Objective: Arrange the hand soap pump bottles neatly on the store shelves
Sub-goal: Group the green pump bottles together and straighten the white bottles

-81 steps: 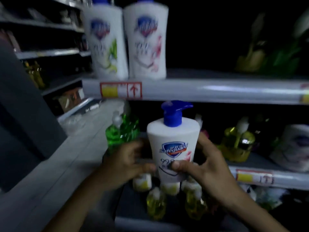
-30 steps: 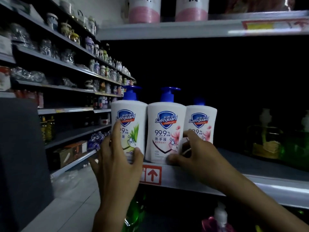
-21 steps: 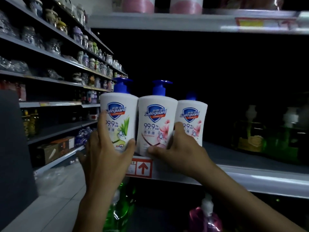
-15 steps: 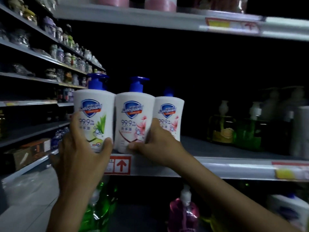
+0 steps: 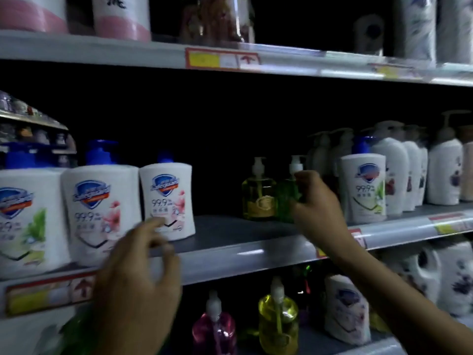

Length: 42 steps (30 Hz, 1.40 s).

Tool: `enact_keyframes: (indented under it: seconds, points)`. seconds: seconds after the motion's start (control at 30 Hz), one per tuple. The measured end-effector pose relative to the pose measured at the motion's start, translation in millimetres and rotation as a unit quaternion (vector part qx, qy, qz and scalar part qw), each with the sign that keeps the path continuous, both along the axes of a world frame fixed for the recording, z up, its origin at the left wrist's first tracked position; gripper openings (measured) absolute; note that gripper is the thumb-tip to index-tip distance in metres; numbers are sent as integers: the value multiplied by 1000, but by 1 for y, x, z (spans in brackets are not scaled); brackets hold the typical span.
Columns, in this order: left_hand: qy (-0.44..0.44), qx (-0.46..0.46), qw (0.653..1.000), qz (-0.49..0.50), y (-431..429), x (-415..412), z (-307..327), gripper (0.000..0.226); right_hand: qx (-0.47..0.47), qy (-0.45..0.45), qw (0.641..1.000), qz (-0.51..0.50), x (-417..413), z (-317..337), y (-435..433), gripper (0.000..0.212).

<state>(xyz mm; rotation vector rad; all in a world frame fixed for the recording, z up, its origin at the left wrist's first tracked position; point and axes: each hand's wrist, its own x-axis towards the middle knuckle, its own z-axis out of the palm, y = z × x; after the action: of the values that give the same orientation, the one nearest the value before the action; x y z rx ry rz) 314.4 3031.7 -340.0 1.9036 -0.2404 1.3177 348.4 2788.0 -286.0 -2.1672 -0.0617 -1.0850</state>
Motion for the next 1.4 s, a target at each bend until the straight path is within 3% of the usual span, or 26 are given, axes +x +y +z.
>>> enact_keyframes:
  seconds: [0.13, 0.23, 0.33, 0.43, 0.57, 0.67, 0.83, 0.9, 0.97, 1.03, 1.23, 1.4]
  points:
    - [27, 201, 979, 23, -97, 21, 41, 22, 30, 79, 996, -36, 36, 15, -50, 55]
    - [196, 251, 947, -43, -141, 63, 60, 31, 87, 190, 978, 31, 65, 18, -66, 60]
    - [303, 255, 910, -121, -163, 104, 58, 31, 97, 213, 970, 73, 79, 12, -84, 56]
    - [339, 191, 901, -194, -162, 117, 59, 40, 111, 211, 964, 114, 71, 8, -100, 57]
    - [317, 69, 915, -241, -141, 110, 64, 32, 191, 229, 903, 308, 54, 12, -109, 53]
    - [321, 9, 910, -261, -117, 103, 68, 29, 138, 249, 887, 363, 55, 10, -103, 60]
    - [315, 29, 923, -218, -93, 104, 73, 34, 42, 342, 865, 365, 65, 15, -95, 85]
    - [351, 3, 901, -256, -94, 110, 72, 40, 15, 315, 900, 302, 63, 15, -88, 88]
    - [404, -50, 850, -334, -99, 114, 70, 43, 13, 265, 931, 250, 63, 8, -76, 89]
    - [411, -70, 832, -366, -103, 116, 68, 46, 35, 226, 942, 247, 63, 0, -65, 82]
    - [338, -53, 870, -356, -93, 111, 60, 52, 100, 187, 910, 355, 62, -7, -59, 77]
    - [197, -53, 909, -364, -82, 91, 67, 54, 116, 79, 909, 393, 49, -3, -45, 84]
